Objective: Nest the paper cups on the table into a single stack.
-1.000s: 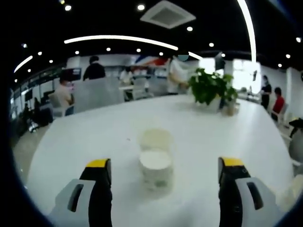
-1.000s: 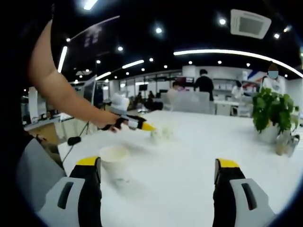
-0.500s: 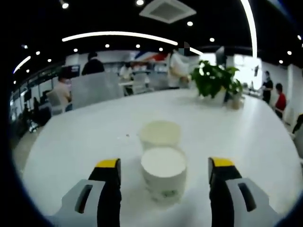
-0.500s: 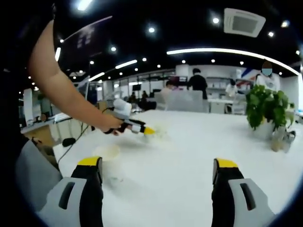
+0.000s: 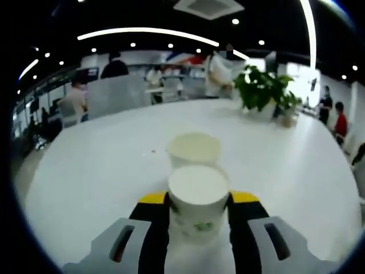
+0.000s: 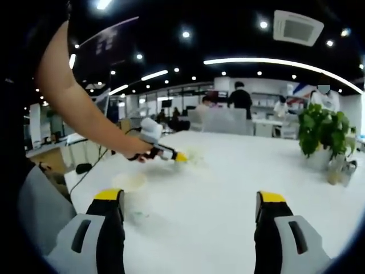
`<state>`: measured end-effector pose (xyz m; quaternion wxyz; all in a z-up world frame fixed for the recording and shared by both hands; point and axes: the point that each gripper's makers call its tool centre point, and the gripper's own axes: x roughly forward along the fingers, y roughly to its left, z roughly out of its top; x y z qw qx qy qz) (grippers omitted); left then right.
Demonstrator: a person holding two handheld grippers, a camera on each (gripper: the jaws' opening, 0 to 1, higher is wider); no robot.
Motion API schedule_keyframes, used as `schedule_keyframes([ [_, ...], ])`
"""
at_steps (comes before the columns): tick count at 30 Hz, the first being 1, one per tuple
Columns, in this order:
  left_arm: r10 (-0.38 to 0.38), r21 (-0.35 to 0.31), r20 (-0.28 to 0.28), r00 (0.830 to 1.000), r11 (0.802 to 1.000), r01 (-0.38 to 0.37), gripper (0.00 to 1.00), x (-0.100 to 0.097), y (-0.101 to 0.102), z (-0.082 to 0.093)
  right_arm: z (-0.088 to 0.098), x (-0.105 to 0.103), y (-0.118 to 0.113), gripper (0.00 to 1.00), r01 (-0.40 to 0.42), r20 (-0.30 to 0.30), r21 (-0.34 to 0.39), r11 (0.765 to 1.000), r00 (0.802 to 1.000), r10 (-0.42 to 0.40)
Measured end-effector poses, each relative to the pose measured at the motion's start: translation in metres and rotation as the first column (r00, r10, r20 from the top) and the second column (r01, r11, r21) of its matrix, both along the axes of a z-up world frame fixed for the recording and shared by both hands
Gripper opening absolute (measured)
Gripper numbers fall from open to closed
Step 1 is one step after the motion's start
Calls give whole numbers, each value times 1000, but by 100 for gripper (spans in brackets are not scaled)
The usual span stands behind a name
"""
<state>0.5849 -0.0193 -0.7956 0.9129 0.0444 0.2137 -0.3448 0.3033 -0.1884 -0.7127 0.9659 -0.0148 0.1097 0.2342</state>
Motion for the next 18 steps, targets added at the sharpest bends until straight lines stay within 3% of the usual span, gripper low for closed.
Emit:
schedule_keyframes([
  [8,-25,38,8,1000,999,25,36,0,4,3,0,0,0,93,-2,2,-4,1000,1000,2],
  [11,-48,26,-26,999,998,49,35,-3,4,5,1,0,0,93,-2,4,-4,1000,1000,2],
  [18,-64,44,-19,998,997,65,34,3,12,30,1,0,2,93,-13,6,-5,1000,1000,13],
])
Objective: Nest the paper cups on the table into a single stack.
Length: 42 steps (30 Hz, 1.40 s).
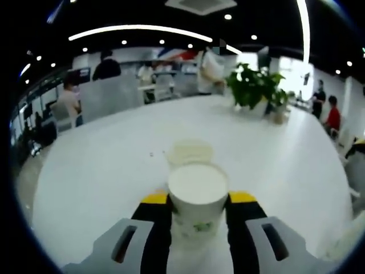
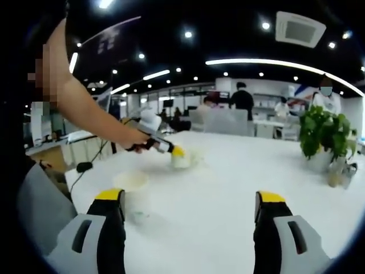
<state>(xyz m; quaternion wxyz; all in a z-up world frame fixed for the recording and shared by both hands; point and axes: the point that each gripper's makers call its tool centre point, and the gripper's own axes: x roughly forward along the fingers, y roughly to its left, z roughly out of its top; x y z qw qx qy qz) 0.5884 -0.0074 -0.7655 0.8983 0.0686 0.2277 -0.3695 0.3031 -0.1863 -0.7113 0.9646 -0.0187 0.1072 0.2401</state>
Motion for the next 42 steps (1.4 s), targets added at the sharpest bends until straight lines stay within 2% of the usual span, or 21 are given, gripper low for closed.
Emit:
schedule_keyframes([
  [12,-53,4,23,998,999,53,34,11,-5,66,1,0,1,93,-11,9,-14,1000,1000,11],
  [17,-72,9,30,997,997,72,34,7,-7,93,0,-1,2,93,-15,10,-16,1000,1000,16],
  [20,-81,14,34,996,997,81,34,8,-7,100,0,-1,1,93,-15,12,-16,1000,1000,15],
  [28,-100,1,47,994,995,100,33,4,-12,144,-1,-2,3,93,-23,14,-21,1000,1000,23],
  [34,-122,-6,64,991,992,122,33,2,-14,167,-2,-3,5,93,-31,16,-27,999,999,32],
  [42,-157,1,69,985,988,157,33,-10,-18,178,-2,-3,5,92,-32,20,-34,999,999,33],
])
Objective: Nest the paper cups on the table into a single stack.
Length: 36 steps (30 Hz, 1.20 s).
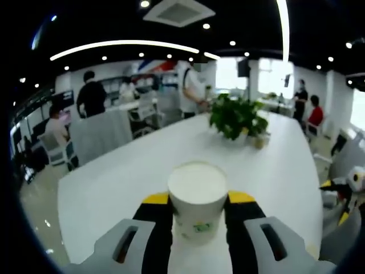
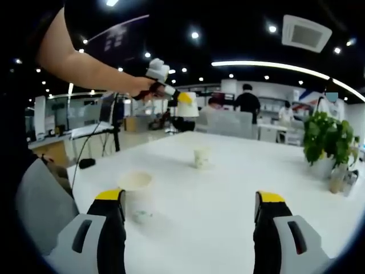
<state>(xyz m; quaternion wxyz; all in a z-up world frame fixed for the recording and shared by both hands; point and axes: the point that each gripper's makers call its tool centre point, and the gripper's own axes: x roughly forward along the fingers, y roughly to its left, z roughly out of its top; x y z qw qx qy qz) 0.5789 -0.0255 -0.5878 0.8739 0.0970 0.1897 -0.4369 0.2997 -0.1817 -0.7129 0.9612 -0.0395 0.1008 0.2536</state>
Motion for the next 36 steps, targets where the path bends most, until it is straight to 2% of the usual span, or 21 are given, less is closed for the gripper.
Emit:
schedule_keyframes([
  [8,-53,-11,-9,999,999,53,31,-19,-10,7,1,0,0,92,-1,5,-2,1000,1000,1],
  [18,-133,-31,-10,991,991,133,30,-52,-20,18,3,1,0,91,-3,12,-4,1000,1000,3],
  [21,-155,-58,-10,988,986,154,29,-64,-22,24,4,0,1,91,-4,14,-2,1000,1000,4],
  [28,-196,-59,3,981,979,196,28,-90,-21,29,7,3,-6,90,23,8,28,999,1000,-23],
  [36,-265,-100,6,964,959,264,28,-130,-25,43,6,2,4,91,-10,13,4,1000,1000,10],
])
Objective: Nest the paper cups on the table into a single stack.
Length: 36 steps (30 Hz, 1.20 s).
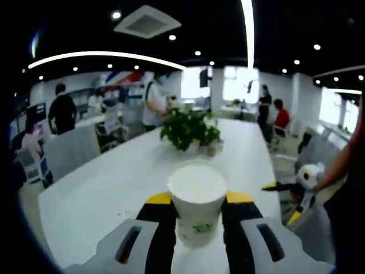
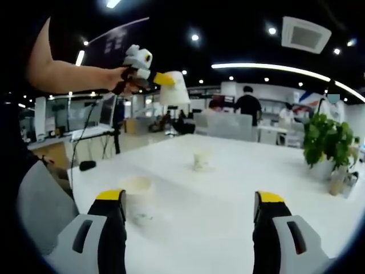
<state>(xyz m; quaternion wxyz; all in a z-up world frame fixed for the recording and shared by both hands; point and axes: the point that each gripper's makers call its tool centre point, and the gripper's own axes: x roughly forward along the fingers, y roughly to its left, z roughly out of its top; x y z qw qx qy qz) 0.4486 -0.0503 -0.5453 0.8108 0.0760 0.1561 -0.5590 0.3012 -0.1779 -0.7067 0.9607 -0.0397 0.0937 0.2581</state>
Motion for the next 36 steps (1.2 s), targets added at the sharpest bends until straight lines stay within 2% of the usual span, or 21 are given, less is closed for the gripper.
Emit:
schedule_keyframes([
  [7,-53,-34,-3,999,998,53,27,-32,-5,8,0,-1,3,89,-13,1,-11,1000,1000,13],
  [12,-81,-45,0,997,996,81,28,-49,-7,7,1,-4,12,87,-65,-18,-7,998,998,65],
  [17,-100,-59,-8,995,993,100,28,-64,-5,4,17,-1,17,86,-103,-1,13,995,995,103],
  [19,-136,-74,31,990,988,138,29,-73,-8,7,24,1,17,86,-112,9,13,994,994,112],
  [25,-173,-92,44,984,980,177,31,-95,-11,11,60,11,20,82,-155,44,37,987,987,153],
  [26,-181,-115,85,980,975,190,31,-98,-12,18,70,11,24,80,-180,45,52,982,983,178],
  [28,-181,-155,99,979,969,195,31,-102,-11,26,86,12,28,76,-211,60,53,976,976,208],
  [29,-173,-196,107,979,962,192,31,-104,-10,34,101,12,31,75,-238,92,42,970,968,233],
  [30,-168,-208,110,980,960,188,31,-105,-8,36,113,12,35,74,-267,107,34,963,959,263],
  [35,-147,-232,115,983,958,170,32,-114,-1,38,153,9,47,73,-365,137,15,931,923,359],
  [36,-145,-243,112,983,955,168,32,-115,0,39,156,5,53,72,-406,121,12,914,908,402],
])
